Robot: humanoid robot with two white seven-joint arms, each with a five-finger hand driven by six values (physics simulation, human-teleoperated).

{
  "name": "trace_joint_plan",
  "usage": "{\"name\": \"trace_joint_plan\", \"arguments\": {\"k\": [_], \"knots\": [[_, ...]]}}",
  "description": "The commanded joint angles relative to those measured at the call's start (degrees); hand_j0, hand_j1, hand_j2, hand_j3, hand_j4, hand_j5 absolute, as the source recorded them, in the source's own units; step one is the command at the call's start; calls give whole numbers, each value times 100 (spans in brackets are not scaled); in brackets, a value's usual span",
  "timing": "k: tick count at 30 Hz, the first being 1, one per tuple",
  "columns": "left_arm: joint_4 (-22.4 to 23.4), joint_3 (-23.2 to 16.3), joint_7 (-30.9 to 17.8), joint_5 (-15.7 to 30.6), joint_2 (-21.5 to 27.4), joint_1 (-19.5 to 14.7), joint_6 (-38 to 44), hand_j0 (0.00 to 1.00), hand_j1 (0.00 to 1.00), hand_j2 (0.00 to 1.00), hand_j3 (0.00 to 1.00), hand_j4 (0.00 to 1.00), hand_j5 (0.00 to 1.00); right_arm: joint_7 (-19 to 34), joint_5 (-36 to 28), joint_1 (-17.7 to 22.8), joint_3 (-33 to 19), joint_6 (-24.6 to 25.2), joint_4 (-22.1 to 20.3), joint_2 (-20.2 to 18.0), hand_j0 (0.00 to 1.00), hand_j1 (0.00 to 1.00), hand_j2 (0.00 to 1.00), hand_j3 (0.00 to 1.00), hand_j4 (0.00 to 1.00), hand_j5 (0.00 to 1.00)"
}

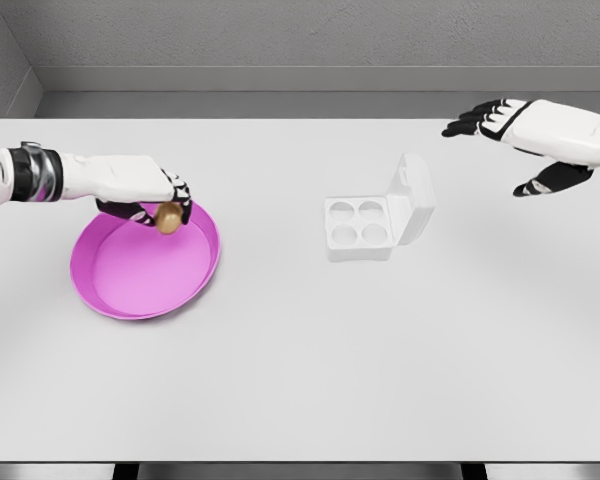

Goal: Pack egg into the box and close the box lid

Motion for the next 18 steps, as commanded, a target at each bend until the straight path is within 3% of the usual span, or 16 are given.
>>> {"name": "trace_joint_plan", "arguments": {"k": [1,18], "knots": [[-4,6,15,81,-55,0,16,40,40,40,40,40,40,-3,-36,-9,-3,17,22,2,100,100,100,100,100,100],[-4,6,15,231,-811,-149,16,40,40,40,40,40,40,-3,-27,-9,-3,17,83,2,100,100,100,100,100,100]]}}
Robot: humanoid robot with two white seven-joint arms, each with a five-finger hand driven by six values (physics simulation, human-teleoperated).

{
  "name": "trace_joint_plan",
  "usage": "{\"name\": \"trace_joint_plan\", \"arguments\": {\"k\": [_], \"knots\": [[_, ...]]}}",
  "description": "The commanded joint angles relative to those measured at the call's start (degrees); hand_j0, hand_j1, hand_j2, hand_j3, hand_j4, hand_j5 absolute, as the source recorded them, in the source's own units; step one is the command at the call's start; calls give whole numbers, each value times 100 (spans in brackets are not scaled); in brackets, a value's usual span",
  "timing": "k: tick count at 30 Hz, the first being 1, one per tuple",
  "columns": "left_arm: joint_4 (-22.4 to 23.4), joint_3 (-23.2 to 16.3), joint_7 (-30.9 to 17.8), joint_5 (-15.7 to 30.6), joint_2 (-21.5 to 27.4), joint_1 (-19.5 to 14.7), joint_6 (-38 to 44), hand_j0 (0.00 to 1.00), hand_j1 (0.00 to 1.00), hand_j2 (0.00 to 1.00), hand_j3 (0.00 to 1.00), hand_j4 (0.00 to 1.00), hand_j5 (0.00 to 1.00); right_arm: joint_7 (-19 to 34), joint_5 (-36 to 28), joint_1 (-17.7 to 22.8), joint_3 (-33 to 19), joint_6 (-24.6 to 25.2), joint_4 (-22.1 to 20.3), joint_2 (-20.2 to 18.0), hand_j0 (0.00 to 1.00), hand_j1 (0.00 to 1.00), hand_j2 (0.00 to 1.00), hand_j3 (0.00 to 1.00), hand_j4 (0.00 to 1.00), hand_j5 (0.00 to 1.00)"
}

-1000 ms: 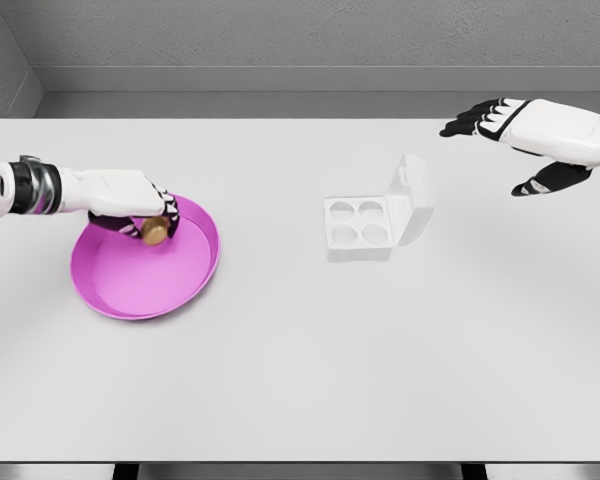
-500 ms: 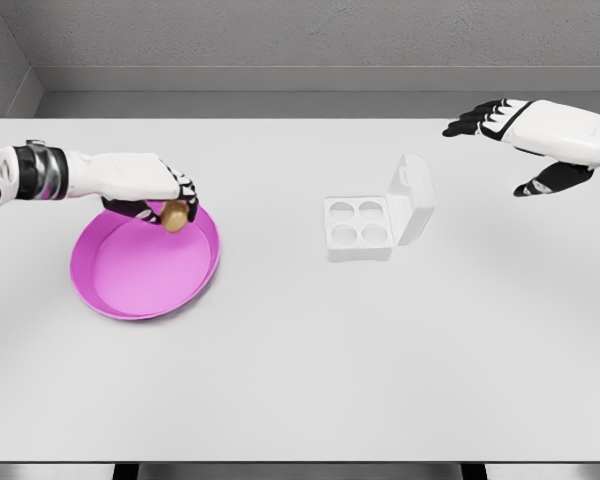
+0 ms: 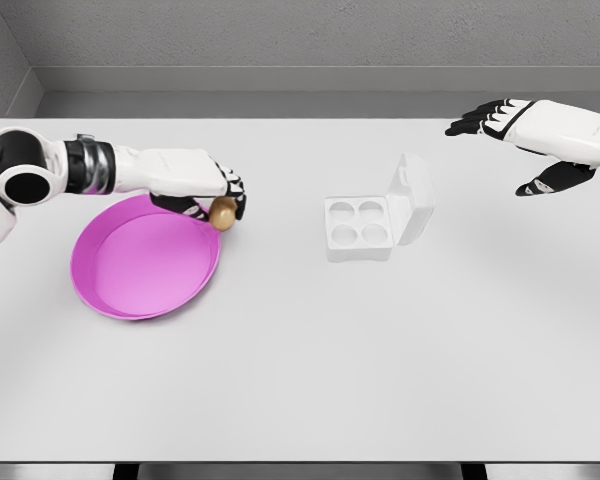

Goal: Pack egg into the box and close the box lid

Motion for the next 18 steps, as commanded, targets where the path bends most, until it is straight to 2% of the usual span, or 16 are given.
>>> {"name": "trace_joint_plan", "arguments": {"k": [1,18], "knots": [[0,7,0,88,-89,0,17,40,40,40,40,40,40,-3,-35,0,-2,17,23,-4,100,100,100,100,100,100],[-18,7,0,123,-801,-184,17,38,38,38,38,38,38,-3,-35,0,-2,17,66,-13,100,100,100,100,100,100]]}}
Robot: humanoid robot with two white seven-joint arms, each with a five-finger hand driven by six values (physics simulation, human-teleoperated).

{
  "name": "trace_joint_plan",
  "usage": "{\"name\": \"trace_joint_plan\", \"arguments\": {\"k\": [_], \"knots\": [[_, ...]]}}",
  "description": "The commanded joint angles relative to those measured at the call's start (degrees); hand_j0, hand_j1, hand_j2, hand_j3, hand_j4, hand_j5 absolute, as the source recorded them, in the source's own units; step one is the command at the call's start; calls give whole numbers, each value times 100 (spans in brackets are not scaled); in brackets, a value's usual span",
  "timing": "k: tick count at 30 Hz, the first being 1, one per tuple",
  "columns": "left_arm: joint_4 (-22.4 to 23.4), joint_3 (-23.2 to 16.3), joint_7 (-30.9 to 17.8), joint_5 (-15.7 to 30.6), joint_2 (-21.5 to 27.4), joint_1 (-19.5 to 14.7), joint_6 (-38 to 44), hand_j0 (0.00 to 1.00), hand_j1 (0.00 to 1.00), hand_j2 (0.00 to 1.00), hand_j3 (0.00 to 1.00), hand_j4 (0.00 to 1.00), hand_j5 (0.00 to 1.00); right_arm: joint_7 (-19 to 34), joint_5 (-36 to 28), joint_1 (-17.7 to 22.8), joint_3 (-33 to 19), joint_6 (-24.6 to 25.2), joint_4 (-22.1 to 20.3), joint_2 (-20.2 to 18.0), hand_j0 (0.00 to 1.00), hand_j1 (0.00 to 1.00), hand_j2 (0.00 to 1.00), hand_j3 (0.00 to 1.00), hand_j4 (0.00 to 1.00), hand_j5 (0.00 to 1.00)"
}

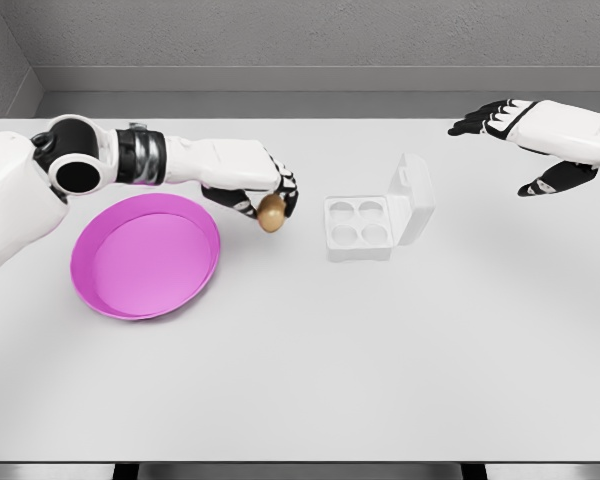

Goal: Pack egg into the box and close the box lid

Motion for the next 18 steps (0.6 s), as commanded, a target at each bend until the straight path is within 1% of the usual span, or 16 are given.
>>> {"name": "trace_joint_plan", "arguments": {"k": [1,4,6,11,14,17,18], "knots": [[3,7,2,42,-94,-9,16,38,38,38,38,38,38,-3,-36,0,-2,17,15,-7,100,100,100,100,100,100],[21,7,2,95,-182,-53,16,36,36,36,36,36,36,-3,-36,-9,-2,17,50,-7,100,100,100,100,100,100],[30,7,2,112,-217,-62,16,36,36,36,36,36,36,-3,-36,-9,-11,17,112,-7,100,100,100,100,100,100],[21,7,2,165,-559,-167,16,36,36,36,36,36,36,-3,-36,-9,-2,17,156,-7,100,100,100,100,100,100],[65,7,2,218,-612,-264,16,36,36,36,36,36,36,-3,-36,-9,-2,17,200,-7,100,100,100,100,100,100],[83,7,2,253,-727,-290,16,36,36,36,36,36,36,-3,-27,-9,-2,17,217,-7,100,100,100,100,100,100],[214,7,2,262,-770,-290,16,36,36,36,36,36,36,-3,-18,-18,-2,17,253,-7,100,100,100,100,100,100]]}}
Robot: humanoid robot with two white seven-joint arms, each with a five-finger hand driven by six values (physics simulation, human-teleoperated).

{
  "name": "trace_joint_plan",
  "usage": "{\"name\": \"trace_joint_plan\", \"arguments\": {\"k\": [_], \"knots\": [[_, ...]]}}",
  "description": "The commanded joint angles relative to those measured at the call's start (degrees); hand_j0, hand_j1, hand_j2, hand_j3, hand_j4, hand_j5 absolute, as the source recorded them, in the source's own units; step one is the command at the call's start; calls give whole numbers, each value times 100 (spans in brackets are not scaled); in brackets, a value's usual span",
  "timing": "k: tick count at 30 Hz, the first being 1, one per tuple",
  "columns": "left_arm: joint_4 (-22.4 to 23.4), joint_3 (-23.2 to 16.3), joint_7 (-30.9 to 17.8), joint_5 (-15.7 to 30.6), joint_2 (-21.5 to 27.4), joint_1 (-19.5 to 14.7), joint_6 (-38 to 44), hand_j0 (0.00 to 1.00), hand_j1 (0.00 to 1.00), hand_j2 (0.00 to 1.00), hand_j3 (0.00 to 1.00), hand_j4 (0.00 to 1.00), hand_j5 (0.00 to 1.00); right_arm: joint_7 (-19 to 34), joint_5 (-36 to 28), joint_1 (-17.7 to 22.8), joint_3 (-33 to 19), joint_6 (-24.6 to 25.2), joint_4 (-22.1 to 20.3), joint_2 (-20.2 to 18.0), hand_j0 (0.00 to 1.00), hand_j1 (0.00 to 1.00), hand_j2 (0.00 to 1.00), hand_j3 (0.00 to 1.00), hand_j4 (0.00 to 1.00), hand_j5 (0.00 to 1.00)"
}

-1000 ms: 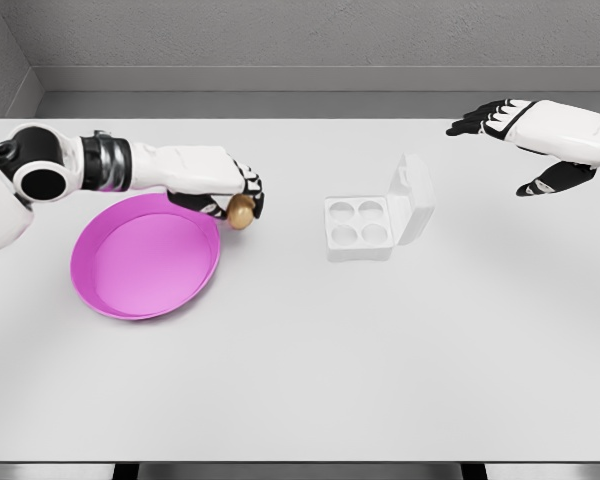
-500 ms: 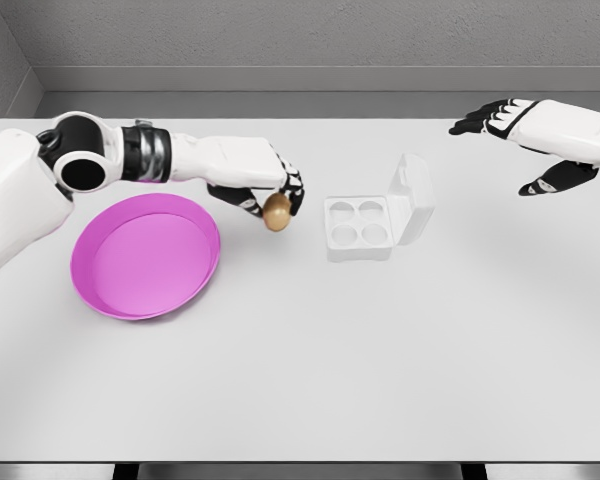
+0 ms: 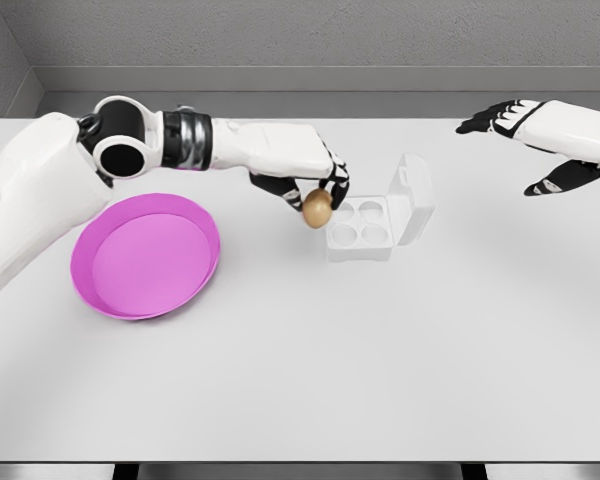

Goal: Pack egg into the box and close the box lid

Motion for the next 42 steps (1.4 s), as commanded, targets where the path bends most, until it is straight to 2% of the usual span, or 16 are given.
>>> {"name": "trace_joint_plan", "arguments": {"k": [1,4,6,28,32,34,42], "knots": [[224,7,5,57,-180,0,17,36,36,36,36,36,36,-3,-25,0,-2,17,38,-6,100,100,100,100,100,100],[787,7,-4,48,-487,-35,17,36,36,36,36,36,36,-3,-25,-9,-11,17,65,-15,100,100,100,100,100,100],[954,7,-4,48,-584,-79,17,36,36,36,36,36,36,-3,-25,-18,-11,17,109,-15,100,100,100,100,100,100],[1279,-133,-4,-40,-936,-35,17,38,38,38,38,38,38,-3,19,-18,-11,17,241,-6,100,100,100,100,100,100],[1358,-186,-12,-110,-988,-26,17,38,38,38,38,38,38,-3,10,26,-134,17,539,-6,100,100,100,100,100,100],[1358,-186,-12,-119,-988,-17,17,38,38,38,38,38,38,-3,10,26,-125,17,548,2,100,100,100,100,100,100],[1692,-212,-12,-277,-1208,-26,17,38,38,38,38,38,38,-3,221,26,-107,17,539,11,100,100,100,100,100,100]]}}
